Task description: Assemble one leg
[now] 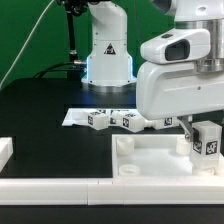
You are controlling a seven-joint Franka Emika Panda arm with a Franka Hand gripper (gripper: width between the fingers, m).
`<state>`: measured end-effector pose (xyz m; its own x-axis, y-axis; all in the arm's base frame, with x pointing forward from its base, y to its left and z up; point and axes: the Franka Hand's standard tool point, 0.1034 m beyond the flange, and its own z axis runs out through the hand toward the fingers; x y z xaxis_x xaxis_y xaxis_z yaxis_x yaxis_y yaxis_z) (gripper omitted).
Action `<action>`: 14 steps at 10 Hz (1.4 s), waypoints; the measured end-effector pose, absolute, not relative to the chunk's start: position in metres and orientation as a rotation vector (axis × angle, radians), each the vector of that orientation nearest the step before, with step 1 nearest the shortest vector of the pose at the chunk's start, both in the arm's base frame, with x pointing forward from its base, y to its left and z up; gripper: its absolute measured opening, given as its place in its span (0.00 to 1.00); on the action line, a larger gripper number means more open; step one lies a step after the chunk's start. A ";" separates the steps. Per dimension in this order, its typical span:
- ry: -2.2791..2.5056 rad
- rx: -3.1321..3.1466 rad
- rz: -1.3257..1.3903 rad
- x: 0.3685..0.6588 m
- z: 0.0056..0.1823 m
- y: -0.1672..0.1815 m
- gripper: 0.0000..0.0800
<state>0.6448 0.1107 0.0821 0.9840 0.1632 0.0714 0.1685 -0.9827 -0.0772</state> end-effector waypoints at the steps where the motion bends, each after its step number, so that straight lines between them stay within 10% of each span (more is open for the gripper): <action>1: -0.192 -3.050 -0.096 0.645 0.082 0.111 0.36; 8: 1.447 -2.607 -0.042 0.642 0.080 0.100 0.36; 12: 1.497 -2.575 -0.029 0.641 0.079 0.099 0.36; 14: 0.991 -2.883 0.002 0.638 0.082 0.106 0.73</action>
Offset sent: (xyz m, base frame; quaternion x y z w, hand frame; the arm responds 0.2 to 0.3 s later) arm -0.0084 -0.0026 -0.0055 -0.0285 0.0481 0.3557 0.9329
